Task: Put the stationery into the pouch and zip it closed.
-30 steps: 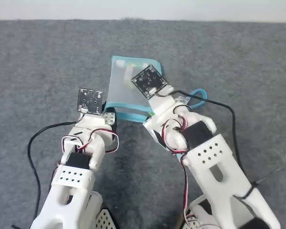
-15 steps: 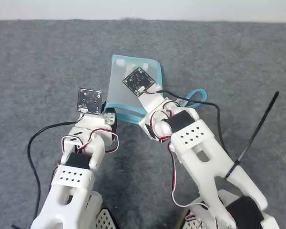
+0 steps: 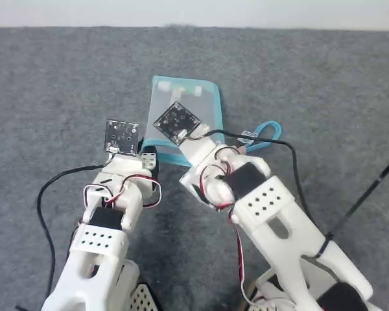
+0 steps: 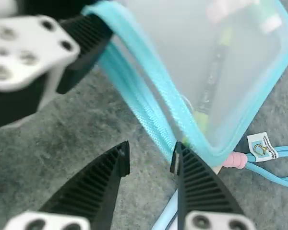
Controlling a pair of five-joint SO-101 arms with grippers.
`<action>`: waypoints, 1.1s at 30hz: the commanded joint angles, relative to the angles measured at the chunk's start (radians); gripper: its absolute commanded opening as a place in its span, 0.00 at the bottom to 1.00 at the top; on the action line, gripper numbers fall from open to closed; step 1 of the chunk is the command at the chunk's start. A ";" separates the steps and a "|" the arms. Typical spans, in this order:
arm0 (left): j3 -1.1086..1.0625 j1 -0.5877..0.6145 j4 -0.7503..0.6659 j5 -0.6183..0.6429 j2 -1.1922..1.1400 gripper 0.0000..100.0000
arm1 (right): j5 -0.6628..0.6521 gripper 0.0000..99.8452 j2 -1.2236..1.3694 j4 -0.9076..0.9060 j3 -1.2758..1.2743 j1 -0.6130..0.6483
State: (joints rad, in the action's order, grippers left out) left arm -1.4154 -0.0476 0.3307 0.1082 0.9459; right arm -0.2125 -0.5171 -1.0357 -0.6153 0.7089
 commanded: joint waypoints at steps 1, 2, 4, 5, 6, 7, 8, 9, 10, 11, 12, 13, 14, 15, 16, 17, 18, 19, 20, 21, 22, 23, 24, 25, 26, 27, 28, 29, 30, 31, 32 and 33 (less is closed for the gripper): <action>0.035 -0.003 -0.003 -0.006 0.000 0.01 | 0.026 0.13 -0.039 0.002 0.009 0.012; 0.035 -0.003 -0.003 -0.006 0.000 0.01 | 0.026 0.13 -0.028 0.016 0.003 0.007; 0.035 -0.003 -0.003 -0.006 0.000 0.01 | 0.026 0.13 0.001 0.042 0.003 -0.012; 0.035 -0.003 0.000 -0.006 0.000 0.01 | 0.028 0.13 0.015 0.065 0.005 -0.025; 0.035 -0.003 0.000 -0.006 0.000 0.01 | 0.028 0.13 0.030 0.088 0.006 -0.039; 0.033 -0.003 0.002 -0.006 0.000 0.01 | 0.028 0.13 0.045 0.110 0.008 -0.054; 0.033 -0.003 0.002 -0.006 0.000 0.01 | 0.028 0.13 0.059 0.136 0.008 -0.073; 0.033 -0.003 0.002 -0.006 0.000 0.01 | 0.028 0.14 0.074 0.156 0.009 -0.088; 0.033 -0.003 0.002 -0.006 0.000 0.01 | 0.025 0.14 0.088 0.177 0.009 -0.104; 0.033 -0.003 0.002 -0.006 0.000 0.01 | 0.025 0.14 0.101 0.196 0.009 -0.119; 0.033 -0.003 0.002 -0.006 0.000 0.01 | 0.026 0.14 0.111 0.211 0.009 -0.136; 0.033 -0.005 0.002 -0.006 0.000 0.01 | 0.025 0.14 0.120 0.225 0.009 -0.151; 0.033 -0.006 0.002 -0.006 0.000 0.01 | 0.026 0.14 0.124 0.237 0.009 -0.168; 0.033 -0.008 0.002 -0.006 0.000 0.01 | 0.028 0.14 0.125 0.245 0.009 -0.185; 0.033 -0.009 0.000 -0.006 0.000 0.01 | 0.028 0.14 0.127 0.252 0.011 -0.199; 0.033 -0.009 0.000 -0.006 0.000 0.01 | 0.028 0.14 0.125 0.262 0.011 -0.206; 0.033 -0.009 -0.002 -0.006 0.000 0.01 | 0.028 0.14 0.125 0.272 0.011 -0.213; 0.033 -0.009 -0.002 -0.006 0.000 0.01 | 0.028 0.14 0.125 0.285 0.011 -0.214; 0.033 -0.009 -0.002 -0.006 0.000 0.01 | 0.028 0.14 0.128 0.297 0.011 -0.214; 0.033 -0.009 -0.002 -0.006 0.000 0.01 | 0.028 0.14 0.133 0.308 0.011 -0.209; 0.033 -0.009 0.000 -0.006 0.000 0.01 | 0.025 0.14 0.134 0.317 0.011 -0.206; 0.033 -0.011 0.000 -0.006 0.000 0.01 | 0.026 0.14 0.136 0.326 0.011 -0.205; 0.033 -0.011 0.000 -0.006 0.000 0.01 | 0.028 0.14 0.136 0.337 0.011 -0.202; 0.033 -0.011 0.000 -0.006 0.000 0.01 | 0.026 0.14 0.136 0.348 0.011 -0.202; 0.033 -0.011 0.000 -0.006 0.000 0.01 | 0.026 0.14 0.137 0.358 0.011 -0.203; 0.033 -0.011 0.000 -0.011 0.000 0.01 | 0.028 0.14 0.137 0.371 0.011 -0.206; 0.033 -0.011 0.000 -0.023 0.000 0.01 | 0.028 0.14 0.137 0.372 0.009 -0.206; 0.033 -0.011 0.000 -0.032 0.000 0.01 | 0.026 0.13 0.130 0.364 0.005 -0.208; 0.033 -0.009 0.000 -0.035 0.000 0.01 | 0.020 0.13 0.127 0.338 0.003 -0.208; 0.033 -0.002 0.000 -0.034 0.000 0.01 | 0.018 0.13 0.124 0.289 0.009 -0.208; 0.033 0.002 -0.002 -0.034 0.002 0.01 | 0.008 0.13 0.113 0.239 0.017 -0.211; 0.033 0.015 -0.002 -0.034 0.002 0.01 | -0.018 0.13 0.094 0.185 0.021 -0.219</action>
State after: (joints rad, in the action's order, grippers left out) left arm -1.4154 -0.0476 0.3307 0.0882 0.9459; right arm -0.2002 -0.3759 -0.7457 -0.6199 0.5294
